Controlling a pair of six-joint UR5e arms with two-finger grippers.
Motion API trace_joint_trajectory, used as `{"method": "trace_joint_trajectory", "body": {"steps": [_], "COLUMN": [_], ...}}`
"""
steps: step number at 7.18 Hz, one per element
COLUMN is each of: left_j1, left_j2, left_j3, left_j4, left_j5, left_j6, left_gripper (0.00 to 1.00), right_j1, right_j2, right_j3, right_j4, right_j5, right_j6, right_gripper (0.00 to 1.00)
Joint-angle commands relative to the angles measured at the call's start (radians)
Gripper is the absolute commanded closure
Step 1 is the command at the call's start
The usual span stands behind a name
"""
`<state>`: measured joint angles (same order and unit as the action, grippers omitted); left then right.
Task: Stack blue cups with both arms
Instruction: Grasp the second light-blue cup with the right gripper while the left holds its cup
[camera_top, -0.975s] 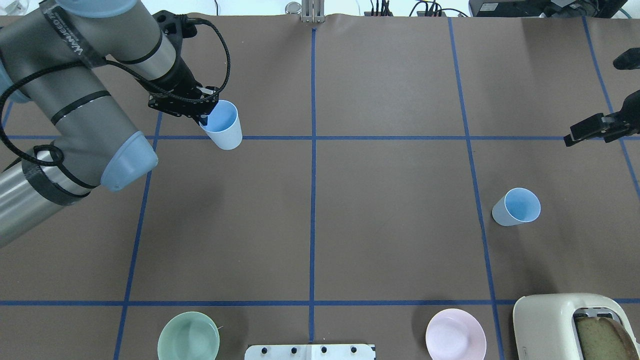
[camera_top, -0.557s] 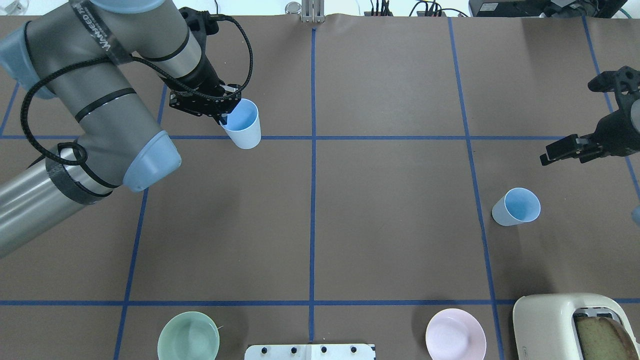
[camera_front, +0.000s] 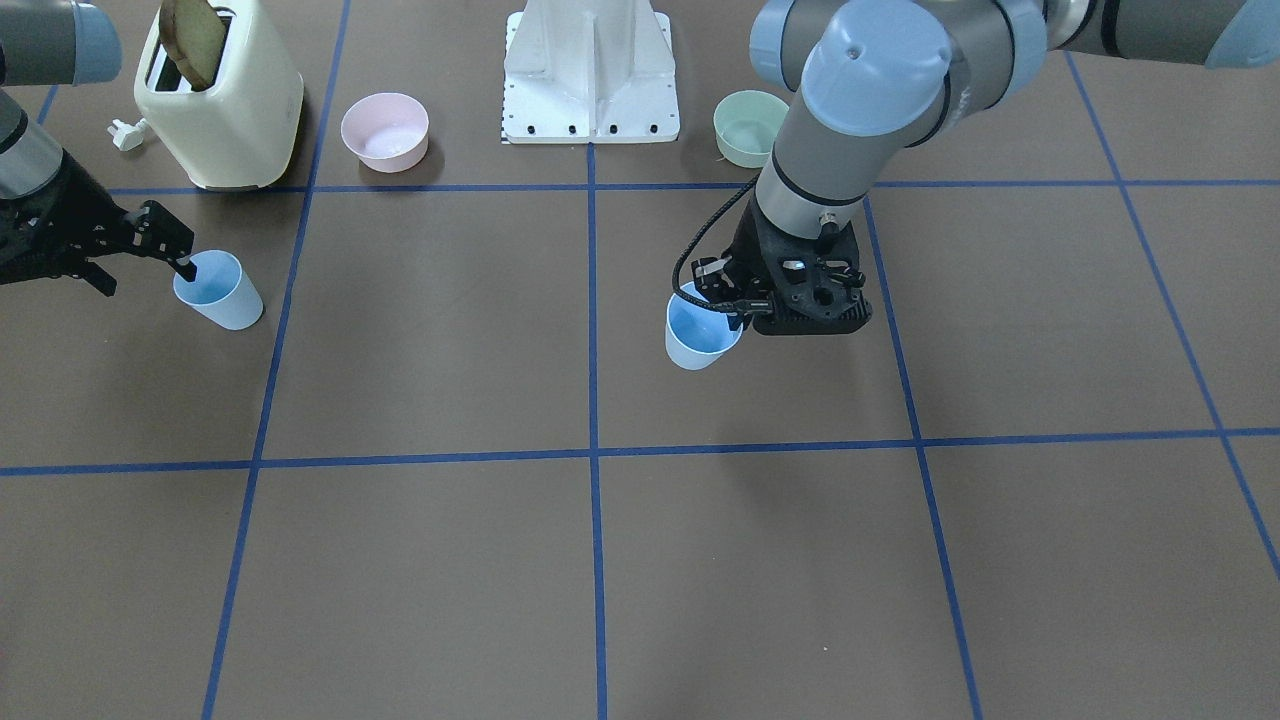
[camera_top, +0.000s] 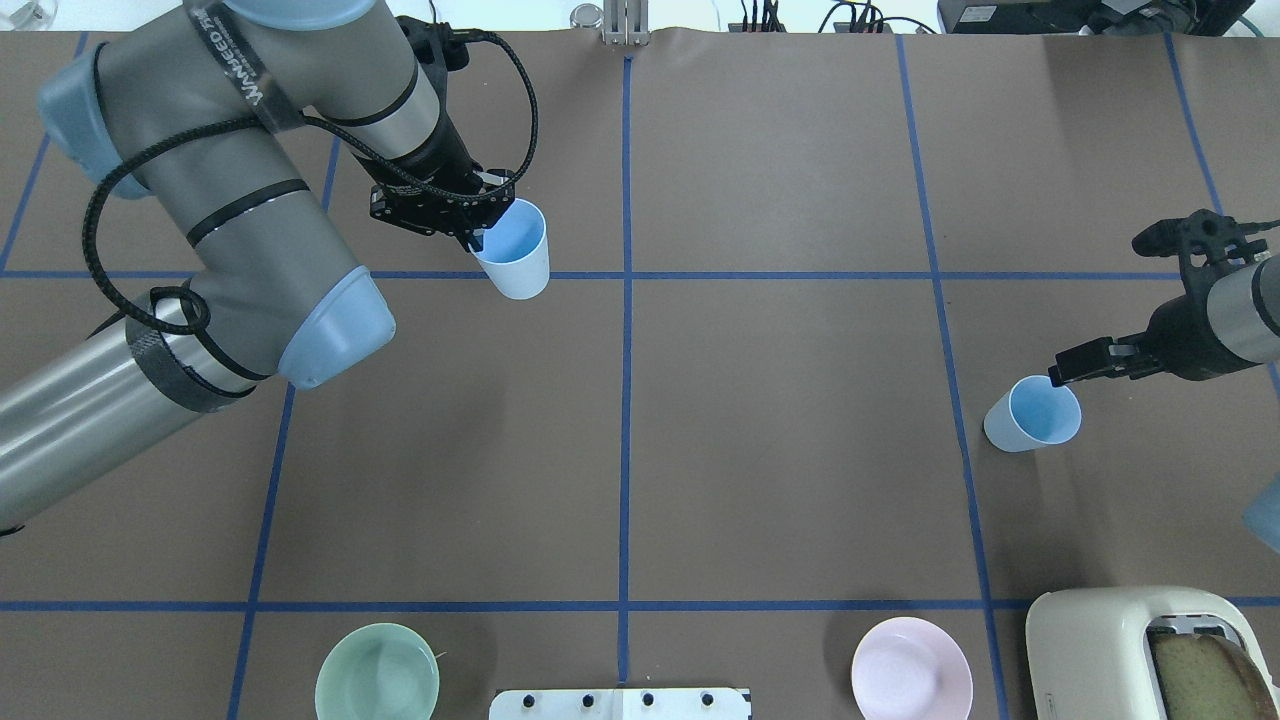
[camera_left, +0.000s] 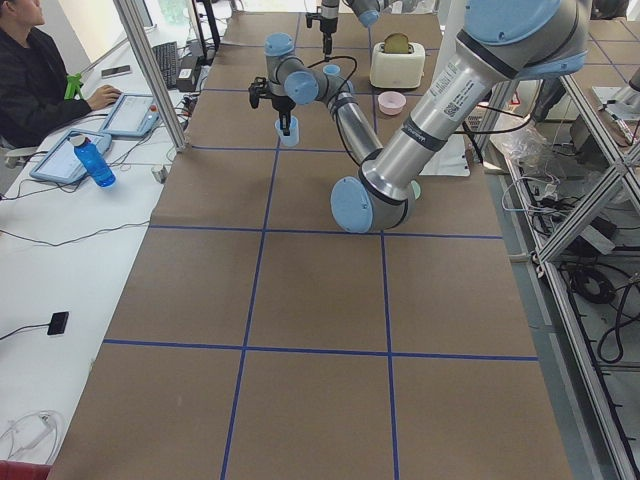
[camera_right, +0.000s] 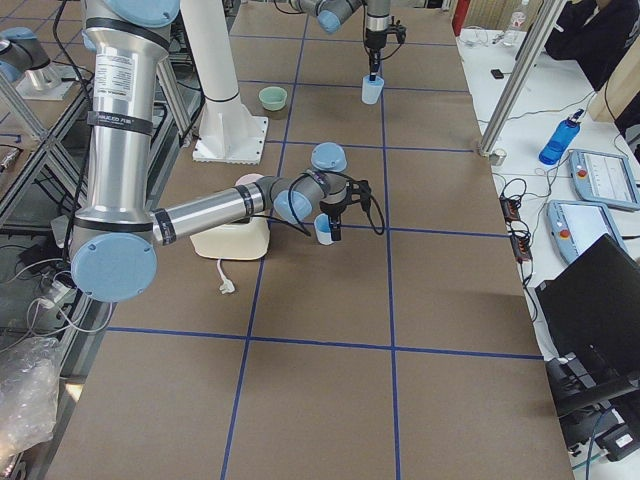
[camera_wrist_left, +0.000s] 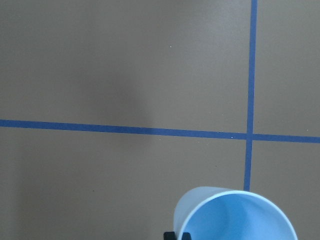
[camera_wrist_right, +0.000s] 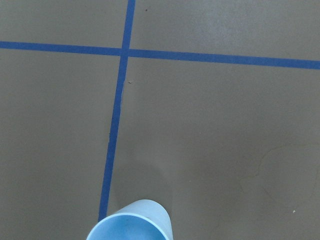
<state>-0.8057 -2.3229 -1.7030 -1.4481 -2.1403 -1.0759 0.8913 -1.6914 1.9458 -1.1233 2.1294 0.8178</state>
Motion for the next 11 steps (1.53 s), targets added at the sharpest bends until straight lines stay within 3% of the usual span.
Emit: {"method": "trace_joint_trajectory", "body": {"steps": [1, 11], "left_j1": [0.006, 0.014], "left_j2": [0.002, 0.005], "left_j3": [0.002, -0.001], "left_j4": [0.000, 0.000], "left_j5": [0.002, 0.022], "left_j6": [-0.001, -0.002], "left_gripper": [1.00, 1.00], "right_j1": [-0.054, -0.081], "right_j2": [-0.014, -0.002], "right_j3": [-0.001, -0.033], "right_j4": [0.002, 0.002], "right_j5": [-0.058, -0.057], "right_j6": [0.007, -0.009], "right_gripper": [0.00, 0.00]}}
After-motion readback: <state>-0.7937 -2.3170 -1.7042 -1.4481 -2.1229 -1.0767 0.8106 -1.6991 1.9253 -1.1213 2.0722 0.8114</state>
